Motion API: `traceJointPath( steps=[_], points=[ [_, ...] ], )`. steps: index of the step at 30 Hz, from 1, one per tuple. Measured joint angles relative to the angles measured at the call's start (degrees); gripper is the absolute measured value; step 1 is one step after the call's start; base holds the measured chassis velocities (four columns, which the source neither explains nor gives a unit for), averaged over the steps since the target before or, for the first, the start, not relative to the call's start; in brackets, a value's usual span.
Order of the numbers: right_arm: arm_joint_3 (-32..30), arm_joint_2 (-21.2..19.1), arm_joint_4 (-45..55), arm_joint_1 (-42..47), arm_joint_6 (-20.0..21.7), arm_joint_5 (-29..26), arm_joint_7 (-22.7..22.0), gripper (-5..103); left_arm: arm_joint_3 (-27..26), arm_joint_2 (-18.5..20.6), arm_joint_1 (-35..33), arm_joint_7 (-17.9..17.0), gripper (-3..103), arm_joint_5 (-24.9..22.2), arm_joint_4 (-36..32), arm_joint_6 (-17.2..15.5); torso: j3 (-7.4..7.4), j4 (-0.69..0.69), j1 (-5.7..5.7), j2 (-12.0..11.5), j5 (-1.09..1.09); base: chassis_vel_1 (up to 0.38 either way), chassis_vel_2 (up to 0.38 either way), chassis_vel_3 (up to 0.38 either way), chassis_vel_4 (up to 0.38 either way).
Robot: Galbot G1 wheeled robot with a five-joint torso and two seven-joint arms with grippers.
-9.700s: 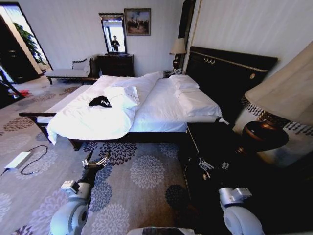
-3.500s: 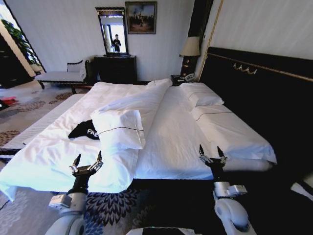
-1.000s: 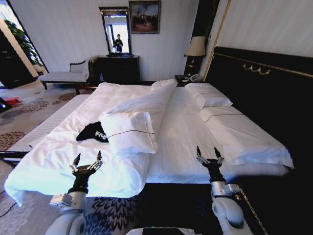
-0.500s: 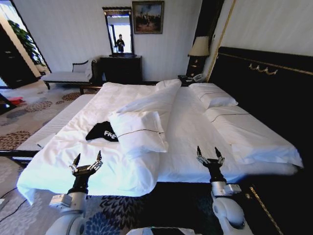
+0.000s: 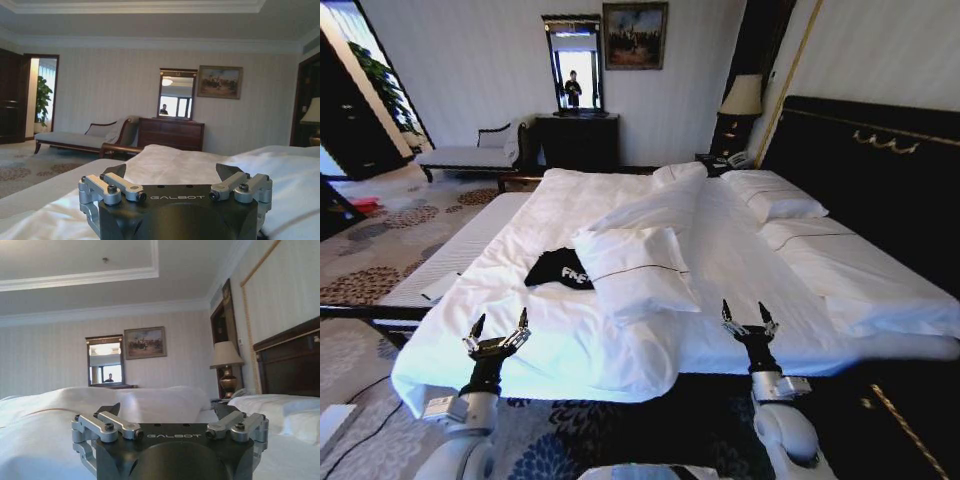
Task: Fold the clothes on the bed.
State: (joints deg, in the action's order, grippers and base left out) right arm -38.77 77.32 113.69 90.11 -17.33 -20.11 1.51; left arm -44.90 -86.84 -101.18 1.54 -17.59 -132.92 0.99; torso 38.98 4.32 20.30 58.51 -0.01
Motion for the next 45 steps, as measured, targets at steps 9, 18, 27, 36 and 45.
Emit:
traceJointPath(
  steps=[9,18,27,36,45],
  points=[
    [0.31,0.23,-0.59,-0.20,-0.85,0.31,-0.02,100,0.12,0.01,0.15,0.03,100,0.05,0.37,0.19,0.00,0.01,0.01,0.00,0.01,0.155,0.416,-0.154,-0.400],
    [0.68,0.40,-1.03,-0.70,-1.86,1.78,-0.13,100,0.10,0.01,0.15,0.04,100,0.12,0.34,0.41,0.01,0.00,0.03,-0.01,-0.01,0.063,0.153,-0.045,-0.162],
    [0.53,0.12,-1.08,-0.92,-1.55,1.16,-1.39,100,0.19,-0.06,-0.34,0.12,100,0.54,-0.29,0.67,-0.01,0.01,-0.02,0.00,0.04,-0.013,-0.052,0.006,0.038],
    [1.10,-5.77,4.63,-4.16,7.20,-20.92,-9.62,100,0.44,-0.13,-1.18,0.14,100,1.74,-0.81,1.29,0.00,0.01,0.01,0.00,0.00,0.000,0.000,0.000,0.000],
    [0.07,-20.55,3.43,-15.70,23.48,-51.78,-17.53,100,0.03,-0.01,-2.17,0.16,100,2.10,-1.17,1.70,0.00,-0.01,0.01,0.00,0.01,0.000,0.000,0.000,0.000]
  ],
)
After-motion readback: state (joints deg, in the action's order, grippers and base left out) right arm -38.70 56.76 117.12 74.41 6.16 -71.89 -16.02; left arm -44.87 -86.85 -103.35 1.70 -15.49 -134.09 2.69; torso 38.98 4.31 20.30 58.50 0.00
